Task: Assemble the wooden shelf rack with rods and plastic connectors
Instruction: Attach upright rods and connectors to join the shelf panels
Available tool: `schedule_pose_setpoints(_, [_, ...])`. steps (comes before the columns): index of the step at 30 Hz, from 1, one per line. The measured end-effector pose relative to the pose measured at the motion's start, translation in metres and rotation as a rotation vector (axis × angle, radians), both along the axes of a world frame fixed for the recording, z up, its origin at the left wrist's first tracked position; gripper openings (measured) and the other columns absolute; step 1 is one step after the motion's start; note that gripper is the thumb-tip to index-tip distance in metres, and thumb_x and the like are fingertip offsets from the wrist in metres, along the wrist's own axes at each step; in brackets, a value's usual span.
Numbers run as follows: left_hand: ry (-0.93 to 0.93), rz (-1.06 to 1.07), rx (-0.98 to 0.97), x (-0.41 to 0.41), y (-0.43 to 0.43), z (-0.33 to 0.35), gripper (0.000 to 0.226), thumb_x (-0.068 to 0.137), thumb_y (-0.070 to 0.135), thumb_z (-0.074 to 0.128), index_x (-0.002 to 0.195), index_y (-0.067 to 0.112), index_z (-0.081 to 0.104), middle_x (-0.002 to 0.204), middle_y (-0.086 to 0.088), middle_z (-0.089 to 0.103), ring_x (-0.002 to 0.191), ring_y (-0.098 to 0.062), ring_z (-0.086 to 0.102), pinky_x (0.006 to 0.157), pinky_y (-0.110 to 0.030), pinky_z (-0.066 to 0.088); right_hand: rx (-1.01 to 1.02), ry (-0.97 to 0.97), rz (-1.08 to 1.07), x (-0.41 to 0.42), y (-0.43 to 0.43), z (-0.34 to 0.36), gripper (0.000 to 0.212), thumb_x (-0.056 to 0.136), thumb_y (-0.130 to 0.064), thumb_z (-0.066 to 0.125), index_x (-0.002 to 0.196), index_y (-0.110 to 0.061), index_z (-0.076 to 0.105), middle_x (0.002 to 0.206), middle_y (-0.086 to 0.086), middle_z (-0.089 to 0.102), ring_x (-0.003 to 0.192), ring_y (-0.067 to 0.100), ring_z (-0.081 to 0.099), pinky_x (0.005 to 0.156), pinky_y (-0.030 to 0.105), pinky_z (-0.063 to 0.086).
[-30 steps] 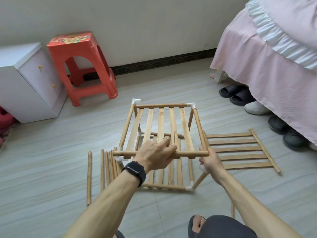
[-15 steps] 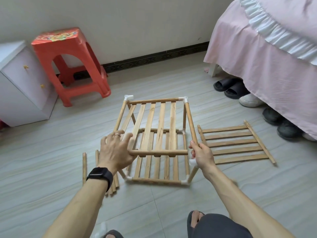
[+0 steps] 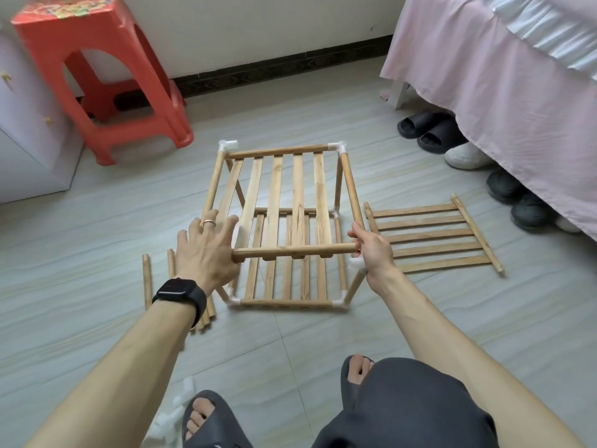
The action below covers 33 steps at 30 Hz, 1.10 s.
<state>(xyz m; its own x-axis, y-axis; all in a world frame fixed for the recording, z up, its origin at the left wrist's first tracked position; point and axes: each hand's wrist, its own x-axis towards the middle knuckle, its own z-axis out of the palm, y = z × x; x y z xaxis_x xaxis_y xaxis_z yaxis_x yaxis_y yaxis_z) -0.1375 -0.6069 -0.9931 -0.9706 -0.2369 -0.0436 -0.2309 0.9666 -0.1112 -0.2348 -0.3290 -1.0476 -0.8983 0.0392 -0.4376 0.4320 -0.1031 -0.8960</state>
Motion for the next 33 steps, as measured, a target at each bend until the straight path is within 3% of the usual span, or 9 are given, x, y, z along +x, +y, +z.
schedule_pose_setpoints(4, [0.059,-0.403,0.101,-0.011,0.047,0.007,0.088,0.079,0.049,0.073,0.149,0.034,0.022,0.160,-0.007,0.029,0.145,-0.029,0.032,0.119,-0.053,0.026,0.052,0.086,-0.042,0.005,0.000,0.002,0.021,0.098,-0.032,0.062,0.095,-0.012,0.062,0.059,-0.007,0.059,0.047,0.000,0.052,0.047,0.018,0.045])
schedule_pose_setpoints(9, [0.175,-0.636,0.142,-0.021,0.127,0.000,0.076,0.085,0.053,0.070,0.147,0.022,0.039,0.147,-0.007,0.050,0.135,-0.027,0.046,0.117,-0.049,0.032,0.032,0.135,0.007,0.028,0.019,-0.002,0.030,0.105,-0.036,0.044,0.105,-0.016,0.066,0.092,0.012,0.074,0.085,0.022,0.070,0.073,0.033,0.052])
schedule_pose_setpoints(14, [0.196,-0.549,0.163,-0.023,0.130,-0.012,0.072,0.087,0.050,0.068,0.147,0.023,0.038,0.146,-0.004,0.050,0.135,-0.028,0.046,0.114,-0.048,0.034,0.124,0.142,0.062,0.050,0.058,-0.013,0.032,0.093,-0.040,0.054,0.114,-0.018,0.067,0.098,0.000,0.077,0.098,0.019,0.071,0.083,0.035,0.047])
schedule_pose_setpoints(17, [0.175,-0.571,0.133,-0.026,0.114,-0.014,0.072,0.087,0.058,0.064,0.145,0.024,0.040,0.146,-0.004,0.049,0.134,-0.030,0.047,0.110,-0.048,0.038,0.220,0.239,0.219,0.061,0.063,-0.019,0.046,0.078,-0.039,0.068,0.120,-0.022,0.062,0.107,-0.004,0.073,0.104,0.010,0.068,0.084,0.023,0.050])
schedule_pose_setpoints(20, [0.143,-0.521,0.222,-0.031,0.100,-0.008,0.076,0.087,0.075,0.047,0.146,0.028,0.039,0.147,-0.003,0.048,0.132,-0.026,0.046,0.110,-0.045,0.036,0.318,0.334,0.383,0.064,0.051,-0.024,0.044,0.074,-0.036,0.069,0.116,-0.026,0.062,0.102,-0.010,0.068,0.096,0.005,0.064,0.076,0.013,0.048])
schedule_pose_setpoints(23, [0.110,-0.471,0.218,-0.030,0.080,-0.005,0.080,0.086,0.084,0.032,0.145,0.030,0.039,0.148,-0.003,0.047,0.131,-0.025,0.047,0.109,-0.044,0.037,0.168,0.335,0.340,0.055,0.044,-0.021,0.045,0.076,-0.039,0.063,0.117,-0.022,0.064,0.105,-0.012,0.070,0.096,0.003,0.064,0.077,0.014,0.048])
schedule_pose_setpoints(26, [0.076,-0.422,0.227,-0.024,0.062,-0.006,0.083,0.087,0.086,0.026,0.144,0.029,0.041,0.149,-0.002,0.045,0.124,-0.023,0.052,0.106,-0.043,0.039,0.072,0.312,0.264,0.039,0.045,-0.013,0.036,0.088,-0.039,0.054,0.116,-0.019,0.066,0.109,0.000,0.075,0.106,0.014,0.069,0.091,0.033,0.052])
schedule_pose_setpoints(30, [0.089,-0.393,0.241,-0.023,0.064,-0.009,0.078,0.091,0.081,0.020,0.142,0.028,0.045,0.146,0.000,0.047,0.120,-0.021,0.054,0.101,-0.042,0.041,-0.104,0.073,0.344,0.010,0.044,0.003,0.046,0.096,-0.051,0.047,0.108,-0.011,0.065,0.096,0.013,0.077,0.092,0.028,0.074,0.091,0.041,0.050])
schedule_pose_setpoints(33, [0.093,-0.373,0.230,-0.025,0.066,-0.010,0.074,0.093,0.079,0.021,0.141,0.028,0.046,0.145,0.000,0.047,0.120,-0.021,0.054,0.097,-0.042,0.042,-0.107,-0.035,0.482,0.002,0.027,0.011,0.044,0.095,-0.050,0.055,0.079,-0.010,0.059,0.076,0.011,0.062,0.070,0.024,0.070,0.081,0.037,0.054])
